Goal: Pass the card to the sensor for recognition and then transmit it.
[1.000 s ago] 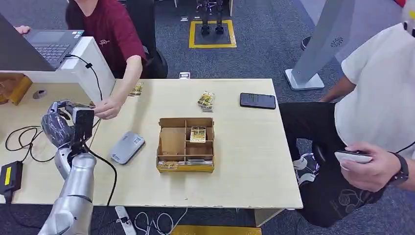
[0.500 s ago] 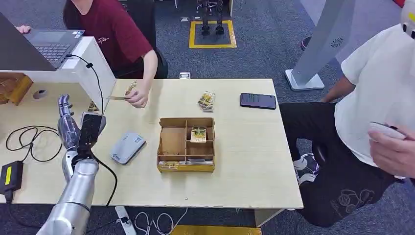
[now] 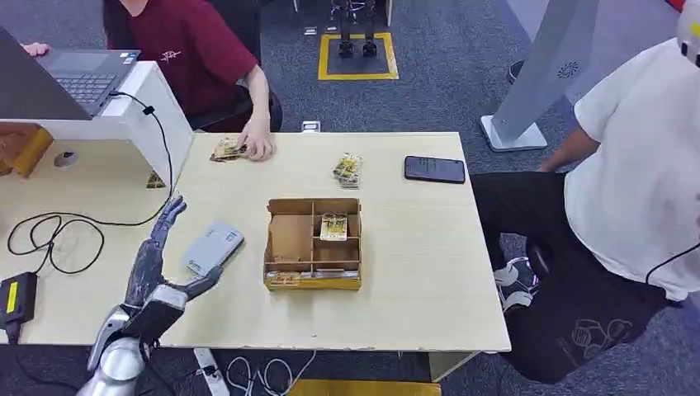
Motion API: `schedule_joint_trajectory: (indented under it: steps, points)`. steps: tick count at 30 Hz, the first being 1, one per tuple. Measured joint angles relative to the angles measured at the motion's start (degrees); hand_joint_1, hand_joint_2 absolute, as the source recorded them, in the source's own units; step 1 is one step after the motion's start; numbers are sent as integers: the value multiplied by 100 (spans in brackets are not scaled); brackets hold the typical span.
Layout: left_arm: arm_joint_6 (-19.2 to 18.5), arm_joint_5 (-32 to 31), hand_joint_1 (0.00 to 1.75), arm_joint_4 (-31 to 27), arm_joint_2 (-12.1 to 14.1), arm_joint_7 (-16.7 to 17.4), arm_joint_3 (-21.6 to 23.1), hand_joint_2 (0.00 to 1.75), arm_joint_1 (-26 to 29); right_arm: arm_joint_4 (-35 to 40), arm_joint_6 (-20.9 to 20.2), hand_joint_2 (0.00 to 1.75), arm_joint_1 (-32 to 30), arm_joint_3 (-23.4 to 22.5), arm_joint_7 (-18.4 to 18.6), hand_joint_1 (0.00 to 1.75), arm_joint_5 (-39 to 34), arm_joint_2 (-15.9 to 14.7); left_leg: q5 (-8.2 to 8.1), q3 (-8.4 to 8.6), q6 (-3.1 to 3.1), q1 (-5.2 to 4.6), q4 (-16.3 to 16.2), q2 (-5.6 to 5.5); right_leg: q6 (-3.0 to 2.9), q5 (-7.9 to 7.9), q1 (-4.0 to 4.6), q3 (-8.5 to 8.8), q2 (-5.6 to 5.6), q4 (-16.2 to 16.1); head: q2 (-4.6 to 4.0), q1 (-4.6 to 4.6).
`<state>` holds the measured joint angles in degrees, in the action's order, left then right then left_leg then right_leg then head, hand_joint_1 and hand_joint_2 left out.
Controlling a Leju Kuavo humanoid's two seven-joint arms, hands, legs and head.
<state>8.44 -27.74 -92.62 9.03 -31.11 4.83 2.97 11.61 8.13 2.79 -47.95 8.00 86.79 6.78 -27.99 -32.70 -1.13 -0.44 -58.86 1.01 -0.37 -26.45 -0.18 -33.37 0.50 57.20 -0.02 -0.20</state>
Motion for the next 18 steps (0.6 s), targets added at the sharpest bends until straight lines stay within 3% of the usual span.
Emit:
schedule_joint_trajectory:
  steps: [4,10,13,16,18]
  points:
    - [355,-576,0,-688,90,-192,177,175,545,0,7,175,4,-22,-2,0,-13,0,-1,1,-2,0,0,0,0,0,0,2,-1,0,0,0]
    - [1588,-1905,0,-1142,258,9,585,175,1170,0,46,175,6,-120,-28,0,-28,0,-3,3,-3,-1,0,0,0,0,0,3,-1,0,0,0]
    - [2031,-2497,0,-1175,356,309,780,175,1309,0,46,175,9,-138,-6,0,4,0,-2,3,-4,-1,0,-2,0,0,0,3,-5,0,0,-2]
    - [2737,-3340,0,-1151,496,982,1152,175,1392,0,66,175,10,-151,24,0,15,0,-2,3,-4,-1,0,-2,0,0,0,3,-6,0,0,-2]
    - [2994,-3585,0,-1072,542,1204,1461,175,1392,0,83,175,15,-153,35,0,28,0,-2,3,-4,-1,0,-4,0,0,0,4,-9,0,0,-2]
